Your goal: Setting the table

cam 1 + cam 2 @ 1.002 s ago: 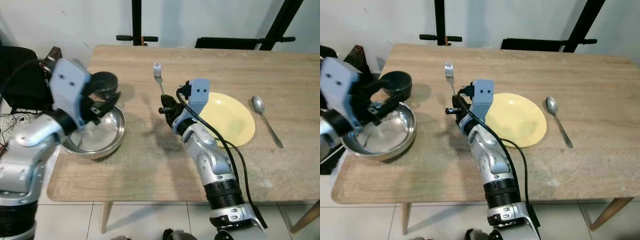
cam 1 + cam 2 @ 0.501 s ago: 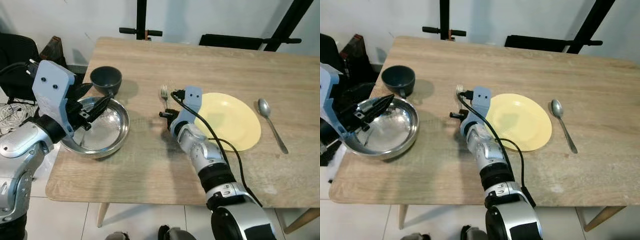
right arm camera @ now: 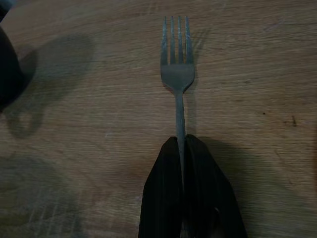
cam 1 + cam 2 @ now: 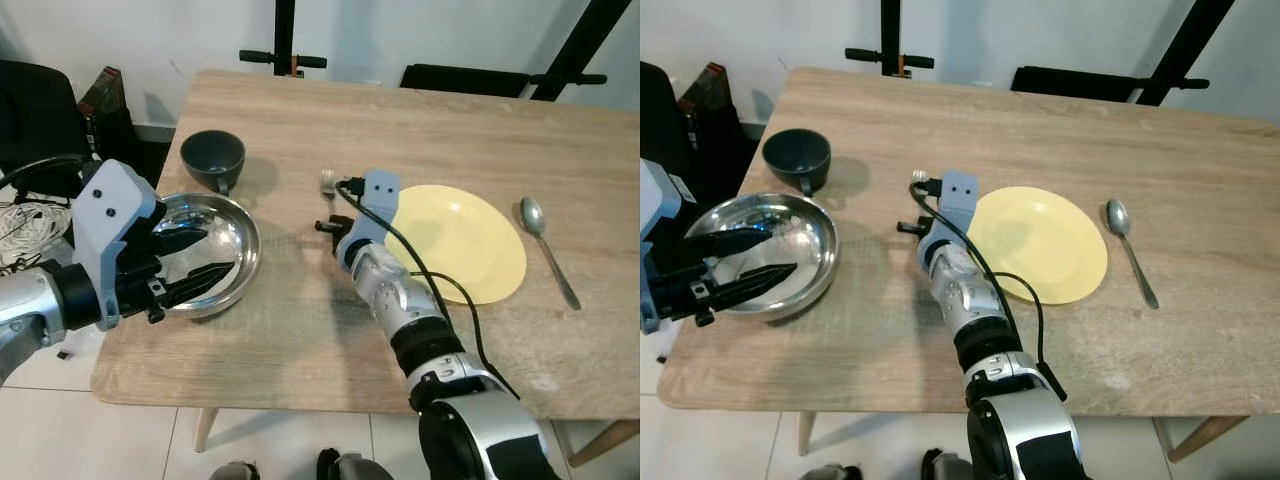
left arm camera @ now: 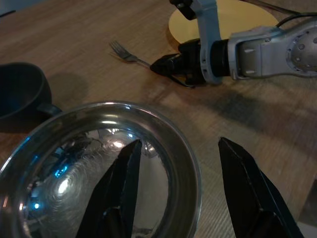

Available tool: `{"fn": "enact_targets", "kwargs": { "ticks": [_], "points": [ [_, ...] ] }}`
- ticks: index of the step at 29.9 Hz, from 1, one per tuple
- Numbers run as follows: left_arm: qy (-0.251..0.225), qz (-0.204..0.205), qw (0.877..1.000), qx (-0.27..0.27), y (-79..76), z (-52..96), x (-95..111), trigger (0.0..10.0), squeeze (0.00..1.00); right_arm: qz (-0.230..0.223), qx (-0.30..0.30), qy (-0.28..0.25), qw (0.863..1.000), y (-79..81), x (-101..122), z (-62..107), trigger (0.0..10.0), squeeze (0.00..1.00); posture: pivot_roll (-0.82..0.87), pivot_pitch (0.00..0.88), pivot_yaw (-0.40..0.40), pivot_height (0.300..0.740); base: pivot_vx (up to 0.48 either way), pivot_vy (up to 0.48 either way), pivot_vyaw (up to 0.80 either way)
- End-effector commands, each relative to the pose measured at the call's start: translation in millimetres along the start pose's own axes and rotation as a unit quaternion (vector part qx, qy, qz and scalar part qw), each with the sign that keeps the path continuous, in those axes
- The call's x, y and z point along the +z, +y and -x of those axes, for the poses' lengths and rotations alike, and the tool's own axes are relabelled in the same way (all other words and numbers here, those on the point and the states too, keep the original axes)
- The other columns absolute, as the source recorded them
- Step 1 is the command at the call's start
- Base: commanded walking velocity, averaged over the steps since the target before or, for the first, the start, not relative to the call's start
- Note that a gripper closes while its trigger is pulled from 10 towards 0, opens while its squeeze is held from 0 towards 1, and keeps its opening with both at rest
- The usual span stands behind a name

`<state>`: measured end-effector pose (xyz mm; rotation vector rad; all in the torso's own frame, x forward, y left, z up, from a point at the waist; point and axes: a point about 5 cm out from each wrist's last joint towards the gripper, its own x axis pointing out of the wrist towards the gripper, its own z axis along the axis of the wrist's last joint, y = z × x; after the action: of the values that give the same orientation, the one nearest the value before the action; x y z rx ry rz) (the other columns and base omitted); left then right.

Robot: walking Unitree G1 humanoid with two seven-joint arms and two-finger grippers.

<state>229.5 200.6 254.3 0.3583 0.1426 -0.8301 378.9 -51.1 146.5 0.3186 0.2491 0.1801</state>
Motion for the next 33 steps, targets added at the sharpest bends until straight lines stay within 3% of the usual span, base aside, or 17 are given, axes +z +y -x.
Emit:
{"fn": "enact_targets", "kwargs": {
  "ticks": [1, 20, 22, 27, 28, 29, 30, 33],
  "points": [
    [0.004, -0.012, 1.0, -0.021, -4.6, -0.6, 2.1, 10.0, 0.0, -0.018, 0.033, 0.016, 0.999, 36.3, -9.4, 0.1, 10.0, 0.0, 0.17, 0.091, -0.012, 0.74, 0.0, 0.0, 0.0],
    [0.007, -0.034, 0.998, -0.059, -1.7, -7.8, 8.7, 10.0, 0.0, -0.042, -0.02, 0.0, 0.999, 22.9, -0.5, 1.8, 10.0, 0.0, 0.15, 0.075, 0.007, 0.74, 0.0, 0.0, 0.0],
    [0.006, -0.035, 0.997, -0.063, -1.7, -9.2, 8.8, 10.0, 0.0, -0.047, -0.02, -0.004, 0.999, 22.4, 0.6, 2.7, 10.0, 1.0, 0.14, 0.072, 0.012, 0.74, 0.0, 0.0, 0.0],
    [0.004, -0.037, 0.997, -0.067, -1.0, -12.0, 9.1, 10.0, 0.0, -0.057, -0.021, -0.017, 0.998, 21.9, 7.1, 3.2, 10.0, 1.0, 0.14, 0.066, 0.016, 0.74, 0.0, 0.0, 0.0],
    [0.004, -0.037, 0.997, -0.067, -0.2, -12.7, 8.9, 10.0, 0.0, -0.064, -0.014, -0.024, 0.998, 22.9, 11.1, 3.4, 10.0, 0.42, 0.13, 0.062, 0.016, 0.74, 0.0, 0.0, 0.0],
    [0.004, -0.037, 0.997, -0.067, -0.2, -12.7, 8.9, 10.0, 0.0, -0.064, -0.014, -0.024, 0.998, 22.9, 11.1, 3.4, 10.0, 0.42, 0.13, 0.062, 0.016, 0.74, 0.0, 0.0, 0.0],
    [0.003, -0.038, 0.997, -0.067, 0.2, -13.1, 8.8, 10.0, 0.0, -0.068, -0.008, -0.025, 0.997, 24.2, 14.0, 3.9, 10.0, 0.0, 0.13, 0.062, 0.016, 0.74, 0.0, 0.0, 0.0],
    [0.0, -0.038, 0.997, -0.066, 0.9, -14.4, 8.8, 10.0, 0.0, -0.079, 0.002, -0.039, 0.996, 24.7, 25.2, 7.0, 10.0, 0.0, 0.13, 0.062, 0.016, 0.74, 0.0, 0.0, 0.0]
  ]
}}
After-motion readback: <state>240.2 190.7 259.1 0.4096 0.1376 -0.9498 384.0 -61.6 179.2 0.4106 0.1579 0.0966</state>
